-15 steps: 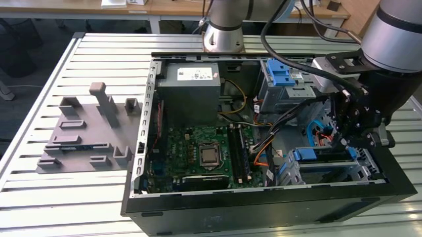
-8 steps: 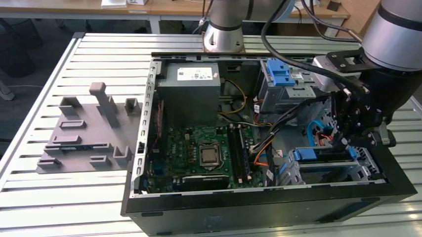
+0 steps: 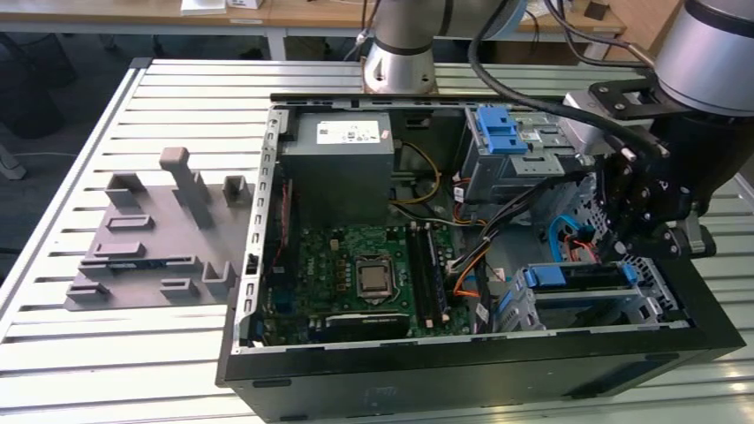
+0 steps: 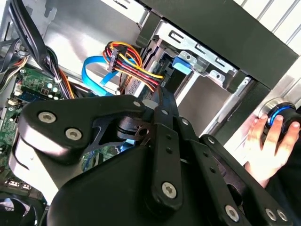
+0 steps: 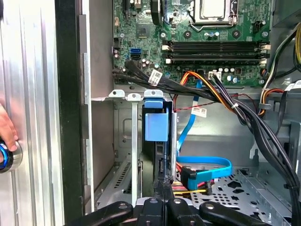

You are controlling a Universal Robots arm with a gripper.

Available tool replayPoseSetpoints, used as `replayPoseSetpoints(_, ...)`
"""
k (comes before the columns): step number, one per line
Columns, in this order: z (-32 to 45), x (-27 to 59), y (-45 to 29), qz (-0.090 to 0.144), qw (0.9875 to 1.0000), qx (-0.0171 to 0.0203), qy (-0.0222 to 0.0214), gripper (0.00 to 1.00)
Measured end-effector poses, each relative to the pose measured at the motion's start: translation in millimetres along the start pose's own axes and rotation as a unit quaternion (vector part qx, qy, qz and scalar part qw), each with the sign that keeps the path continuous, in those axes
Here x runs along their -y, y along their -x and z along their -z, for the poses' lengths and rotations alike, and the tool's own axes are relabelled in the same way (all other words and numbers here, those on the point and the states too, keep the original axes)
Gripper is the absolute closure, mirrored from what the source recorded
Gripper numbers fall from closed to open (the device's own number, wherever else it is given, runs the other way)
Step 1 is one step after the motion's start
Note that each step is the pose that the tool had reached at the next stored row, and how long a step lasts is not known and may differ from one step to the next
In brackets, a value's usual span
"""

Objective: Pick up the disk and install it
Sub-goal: 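Insert the second disk wire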

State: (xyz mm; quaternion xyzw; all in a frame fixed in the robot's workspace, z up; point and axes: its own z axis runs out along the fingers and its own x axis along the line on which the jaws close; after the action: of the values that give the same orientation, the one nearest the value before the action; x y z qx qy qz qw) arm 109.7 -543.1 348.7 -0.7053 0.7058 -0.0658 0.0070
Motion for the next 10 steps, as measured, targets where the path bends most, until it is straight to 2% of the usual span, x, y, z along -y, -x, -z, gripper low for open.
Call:
replayPoseSetpoints(3, 4.4, 0.4, -0.4, 0.000, 1.0000, 0.0000, 0.0001, 0.89)
replayPoseSetpoints(7, 10.6, 1.1, -0.9, 0.000, 1.0000, 0.0000, 0.0022, 0.89)
replayPoseSetpoints(9, 13.7, 1.6, -0.9, 0.000, 1.0000, 0.0000, 0.0046, 0.89)
replayPoseSetpoints(10, 14.8, 1.7, -0.7, 0.001, 1.0000, 0.0000, 0.0073, 0.89)
